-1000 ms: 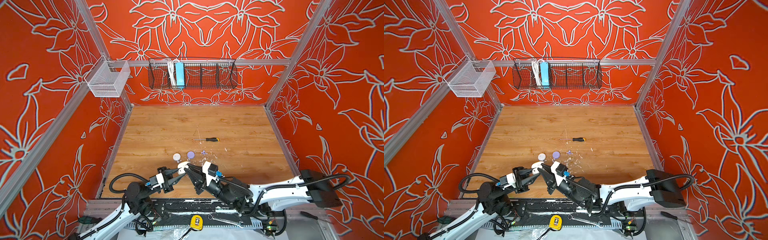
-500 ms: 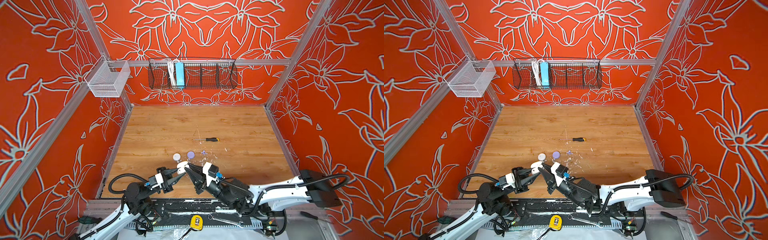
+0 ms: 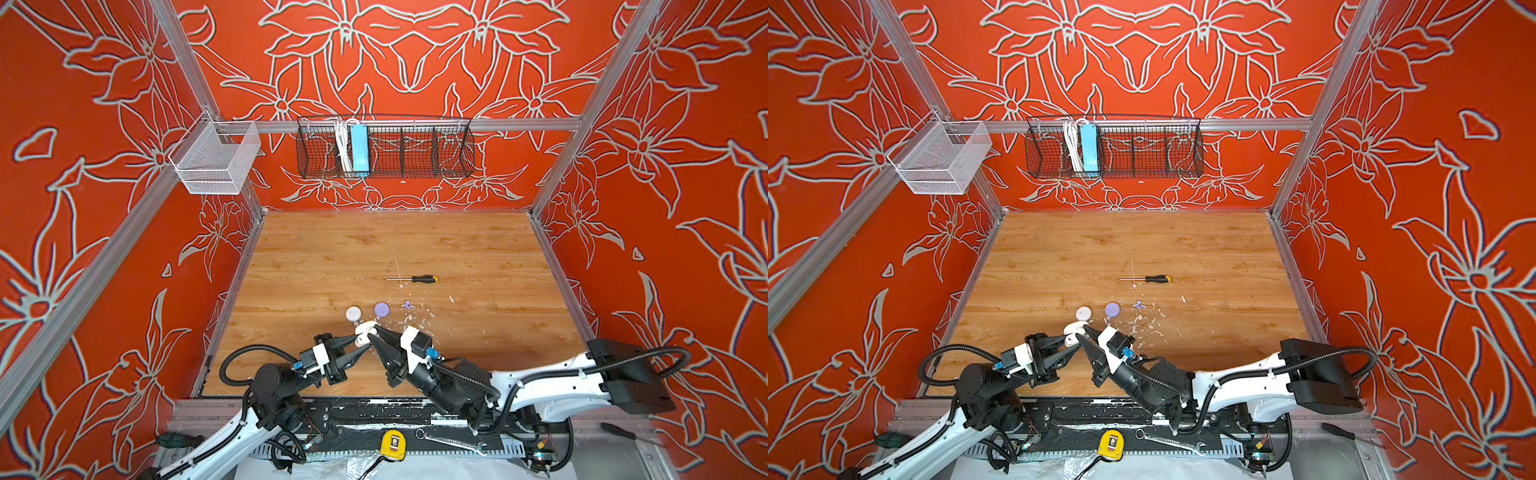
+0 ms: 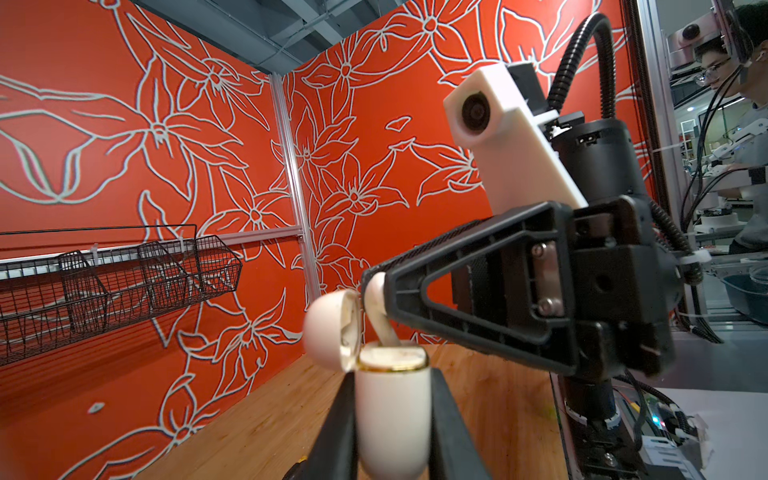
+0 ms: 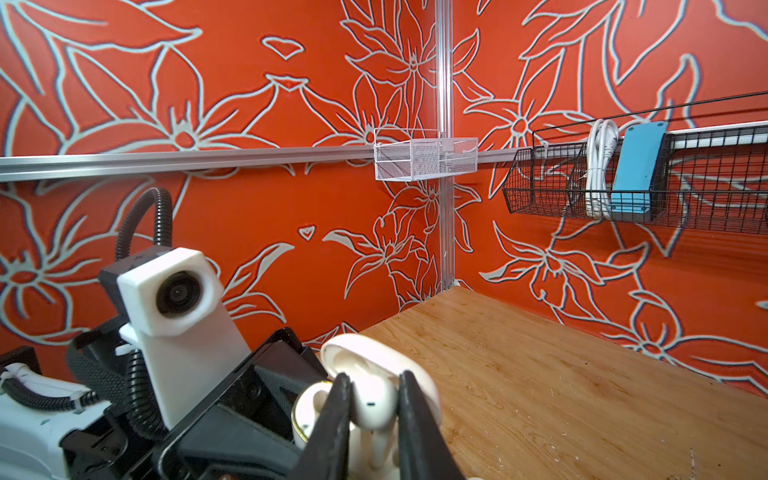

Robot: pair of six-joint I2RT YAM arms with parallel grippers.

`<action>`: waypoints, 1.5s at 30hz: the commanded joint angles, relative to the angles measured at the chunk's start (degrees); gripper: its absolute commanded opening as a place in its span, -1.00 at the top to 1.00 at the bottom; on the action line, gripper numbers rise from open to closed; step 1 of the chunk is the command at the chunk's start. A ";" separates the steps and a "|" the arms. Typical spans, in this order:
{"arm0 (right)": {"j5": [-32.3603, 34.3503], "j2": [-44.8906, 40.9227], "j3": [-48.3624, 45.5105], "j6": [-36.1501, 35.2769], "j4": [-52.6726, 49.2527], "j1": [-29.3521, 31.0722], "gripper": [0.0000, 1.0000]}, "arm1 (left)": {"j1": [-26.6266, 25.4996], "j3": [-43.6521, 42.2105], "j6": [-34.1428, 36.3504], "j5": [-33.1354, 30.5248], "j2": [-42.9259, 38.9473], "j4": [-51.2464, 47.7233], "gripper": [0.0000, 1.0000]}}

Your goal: Insert the wireless bluetooth earbuds into the charging case

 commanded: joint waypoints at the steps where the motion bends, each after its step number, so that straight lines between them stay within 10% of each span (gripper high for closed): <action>1: 4.12 0.12 -1.37 -1.82 0.44 -0.07 0.74 | -0.68 -2.18 -0.07 0.38 -1.40 5.92 1.00; 45: 5.50 8.12 -2.64 8.48 10.41 3.13 0.75 | -0.95 -3.37 -0.24 -3.42 -4.62 4.99 1.00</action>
